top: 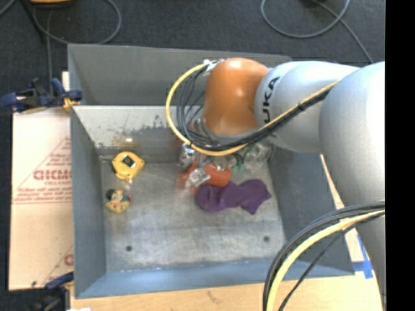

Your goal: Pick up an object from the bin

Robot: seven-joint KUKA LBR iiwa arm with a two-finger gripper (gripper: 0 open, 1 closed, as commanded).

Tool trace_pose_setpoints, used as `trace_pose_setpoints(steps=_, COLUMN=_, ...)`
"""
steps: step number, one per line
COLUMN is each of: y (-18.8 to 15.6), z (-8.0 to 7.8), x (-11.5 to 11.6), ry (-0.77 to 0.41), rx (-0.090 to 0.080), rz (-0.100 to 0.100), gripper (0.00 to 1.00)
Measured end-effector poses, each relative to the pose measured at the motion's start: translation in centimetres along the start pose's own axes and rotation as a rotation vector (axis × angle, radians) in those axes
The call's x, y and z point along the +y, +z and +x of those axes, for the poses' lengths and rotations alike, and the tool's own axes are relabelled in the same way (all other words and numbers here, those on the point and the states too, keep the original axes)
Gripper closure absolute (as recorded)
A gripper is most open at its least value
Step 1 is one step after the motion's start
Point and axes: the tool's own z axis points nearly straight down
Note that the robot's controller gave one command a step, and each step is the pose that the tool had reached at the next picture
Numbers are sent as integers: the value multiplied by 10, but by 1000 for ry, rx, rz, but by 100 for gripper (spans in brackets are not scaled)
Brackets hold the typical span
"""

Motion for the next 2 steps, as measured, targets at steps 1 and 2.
trace_pose_setpoints(steps=1, y=0, z=0, x=0, ry=2, rx=0, rz=-1, gripper=100)
trace_pose_setpoints(steps=2, y=0, z=0, x=0, ry=4, rx=0, rz=-1, gripper=100)
